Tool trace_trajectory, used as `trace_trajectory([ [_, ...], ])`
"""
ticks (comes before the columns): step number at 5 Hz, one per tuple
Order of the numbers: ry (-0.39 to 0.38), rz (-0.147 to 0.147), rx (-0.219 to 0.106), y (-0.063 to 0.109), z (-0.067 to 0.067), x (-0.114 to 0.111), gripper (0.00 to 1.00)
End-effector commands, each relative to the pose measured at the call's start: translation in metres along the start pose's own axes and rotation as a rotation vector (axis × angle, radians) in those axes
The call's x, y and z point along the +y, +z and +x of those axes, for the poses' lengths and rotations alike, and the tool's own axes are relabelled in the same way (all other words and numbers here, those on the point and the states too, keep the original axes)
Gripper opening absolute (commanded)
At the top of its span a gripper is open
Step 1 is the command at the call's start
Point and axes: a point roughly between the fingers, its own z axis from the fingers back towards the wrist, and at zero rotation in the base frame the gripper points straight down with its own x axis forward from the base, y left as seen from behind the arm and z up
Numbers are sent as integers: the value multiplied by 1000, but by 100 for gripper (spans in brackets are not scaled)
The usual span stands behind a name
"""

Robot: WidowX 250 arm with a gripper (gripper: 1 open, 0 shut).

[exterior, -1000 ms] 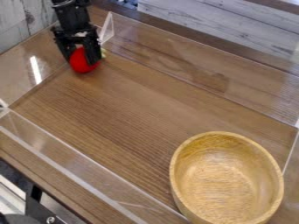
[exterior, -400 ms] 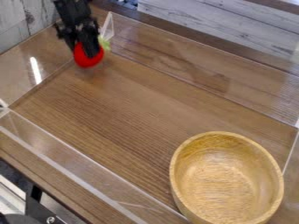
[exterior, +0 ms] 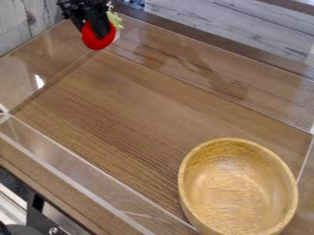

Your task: Move the red object to the right side of the table

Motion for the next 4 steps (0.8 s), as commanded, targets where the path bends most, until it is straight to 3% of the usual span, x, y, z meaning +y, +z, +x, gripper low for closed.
trace_trajectory([
  [1, -93, 20, -70, 27, 10, -40, 0],
  [2, -148, -16, -37, 13, 13, -71, 0],
  [4, -251, -64, 51, -35, 11, -134, 0],
])
